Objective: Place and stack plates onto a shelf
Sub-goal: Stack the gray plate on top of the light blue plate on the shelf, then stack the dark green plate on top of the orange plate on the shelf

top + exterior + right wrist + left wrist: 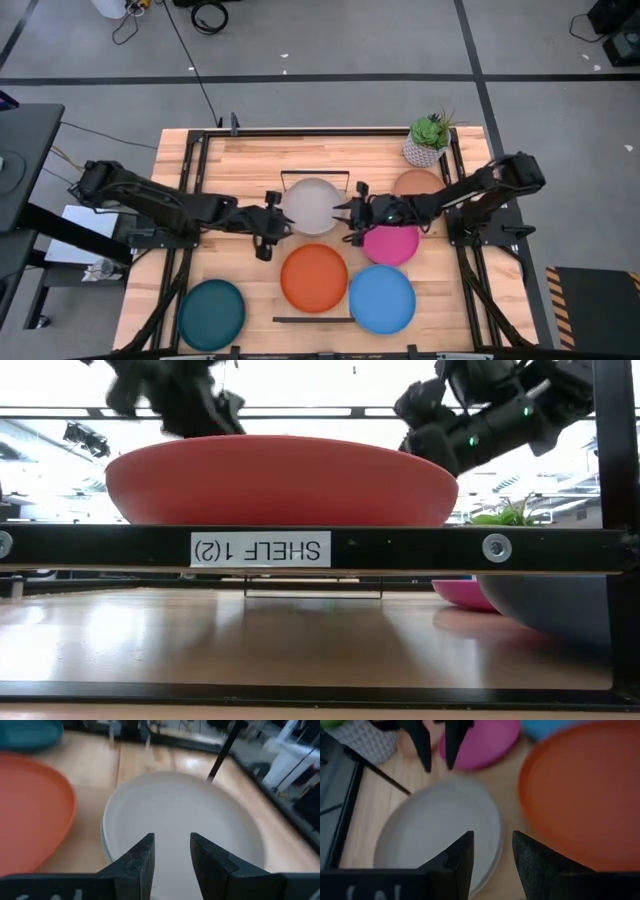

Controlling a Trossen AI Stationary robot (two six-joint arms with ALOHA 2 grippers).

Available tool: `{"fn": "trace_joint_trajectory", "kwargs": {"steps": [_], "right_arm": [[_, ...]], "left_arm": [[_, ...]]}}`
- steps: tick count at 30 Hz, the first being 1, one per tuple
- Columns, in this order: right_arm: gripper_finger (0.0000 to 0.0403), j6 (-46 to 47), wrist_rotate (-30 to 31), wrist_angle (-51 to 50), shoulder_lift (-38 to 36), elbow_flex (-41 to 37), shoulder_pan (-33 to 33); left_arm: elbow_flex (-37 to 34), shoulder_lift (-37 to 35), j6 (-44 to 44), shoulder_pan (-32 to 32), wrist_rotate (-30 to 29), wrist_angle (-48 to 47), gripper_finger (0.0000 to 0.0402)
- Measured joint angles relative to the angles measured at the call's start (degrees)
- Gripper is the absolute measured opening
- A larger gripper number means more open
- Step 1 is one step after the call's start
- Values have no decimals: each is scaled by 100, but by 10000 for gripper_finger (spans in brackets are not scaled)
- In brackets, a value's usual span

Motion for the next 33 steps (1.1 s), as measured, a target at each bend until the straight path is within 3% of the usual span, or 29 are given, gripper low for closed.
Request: {"fn": "trace_joint_trajectory", "kwargs": {"steps": [4,11,19,24,33], "right_arm": [[131,63,124,-650,-579,-4,112],[131,685,391,-1585,-1031,-7,622],[131,627,925,-1504,-842,-7,1269],[131,432,899,-1390,-812,-4,1327],[131,164,837,-1292,-790,-7,1312]], "left_arm": [[96,-546,-1392,-300,373,-680,141],[85,-755,-5519,-1210,1080,-2598,141],[85,-1,-8139,-2679,1489,-2516,141],[82,458,-8148,-3098,1549,-2890,141],[78,1043,-5912,-3109,1610,-3172,141]]}}
